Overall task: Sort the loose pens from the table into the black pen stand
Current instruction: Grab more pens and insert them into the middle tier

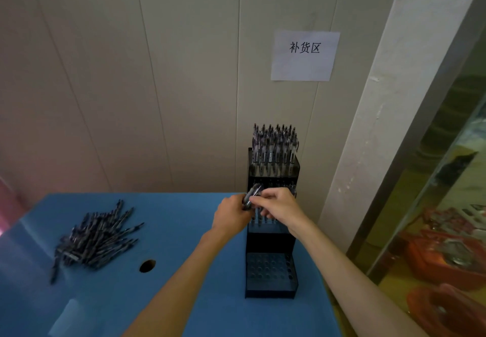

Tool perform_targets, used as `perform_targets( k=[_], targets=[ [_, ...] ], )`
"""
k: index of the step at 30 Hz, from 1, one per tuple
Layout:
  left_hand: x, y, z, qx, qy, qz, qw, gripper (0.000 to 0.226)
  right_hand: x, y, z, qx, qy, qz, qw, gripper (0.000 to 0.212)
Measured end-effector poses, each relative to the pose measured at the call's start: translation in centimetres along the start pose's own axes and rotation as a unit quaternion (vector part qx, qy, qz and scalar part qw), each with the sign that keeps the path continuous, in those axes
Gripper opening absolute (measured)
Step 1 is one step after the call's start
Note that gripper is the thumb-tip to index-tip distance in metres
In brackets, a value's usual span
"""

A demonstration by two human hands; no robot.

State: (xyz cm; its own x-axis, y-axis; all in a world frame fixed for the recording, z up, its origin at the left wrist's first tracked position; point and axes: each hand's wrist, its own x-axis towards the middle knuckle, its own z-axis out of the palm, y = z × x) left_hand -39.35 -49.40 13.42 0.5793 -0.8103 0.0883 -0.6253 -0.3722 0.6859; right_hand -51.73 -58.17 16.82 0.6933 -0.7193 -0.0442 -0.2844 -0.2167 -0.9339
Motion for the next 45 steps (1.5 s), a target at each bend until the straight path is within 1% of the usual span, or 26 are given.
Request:
perform_targets(
  k=[2,5,8,11,14,16,18,21,24,28,35,38,41,45],
  targets=[
    [0.0,0.2,0.3,0.002,-0.007,0.012,1.0,0.012,-0.2,0.4,0.1,0.024,0.018,-0.003,1.0,0.016],
    [-0.1,0.4,0.3,0.006,-0.006,0.021,1.0,0.012,-0.5,1.0,0.0,0.068,0.012,-0.005,0.998,0.013],
    [-0.1,0.4,0.1,0.006,-0.006,0.021,1.0,0.018,-0.3,1.0,0.0,0.093,0.022,-0.003,0.995,0.012],
    [0.0,0.1,-0.4,0.015,-0.017,0.004,1.0,0.021,0.2,0.9,-0.2,0.137,0.07,0.004,0.988,0.012],
    [-0.1,-0.9,-0.6,0.044,-0.014,-0.017,0.999,0.038,0.6,0.5,-1.3,0.169,0.138,-0.019,0.976,0.01],
    [-0.2,-1.5,-0.6,0.037,-0.005,-0.018,0.999,0.043,0.9,0.6,-2.2,0.124,0.18,-0.054,0.974,0.009],
    [-0.4,-1.8,-0.8,0.024,0.008,-0.013,1.0,0.043,1.1,1.0,-2.9,0.034,0.204,-0.095,0.974,0.009],
    [-0.4,-1.8,-1.0,0.007,0.021,-0.011,1.0,0.037,1.2,1.9,-3.1,-0.075,0.217,-0.142,0.963,0.007],
    [-0.3,-1.5,-1.1,-0.007,0.025,-0.009,1.0,0.034,1.2,2.4,-2.8,-0.128,0.224,-0.172,0.951,0.007],
    [-0.4,-1.1,-1.2,-0.027,0.016,0.004,0.999,0.036,1.4,3.2,-2.2,-0.161,0.218,-0.185,0.945,0.018],
    [-0.6,-0.9,-1.6,-0.065,0.017,0.007,0.998,0.034,2.6,4.3,-1.3,-0.176,0.206,-0.174,0.947,0.031],
    [-0.8,-0.7,-1.9,-0.087,0.028,0.01,0.996,0.036,2.9,4.3,-1.3,-0.182,0.203,-0.172,0.947,0.033],
    [-0.6,-0.5,-2.0,-0.086,0.039,0.019,0.995,0.038,3.3,4.5,-1.3,-0.182,0.192,-0.159,0.951,0.035],
    [-0.4,-0.4,-1.8,-0.077,0.032,0.018,0.996,0.036,3.3,4.6,-1.2,-0.203,0.178,-0.149,0.951,0.033]
  ],
)
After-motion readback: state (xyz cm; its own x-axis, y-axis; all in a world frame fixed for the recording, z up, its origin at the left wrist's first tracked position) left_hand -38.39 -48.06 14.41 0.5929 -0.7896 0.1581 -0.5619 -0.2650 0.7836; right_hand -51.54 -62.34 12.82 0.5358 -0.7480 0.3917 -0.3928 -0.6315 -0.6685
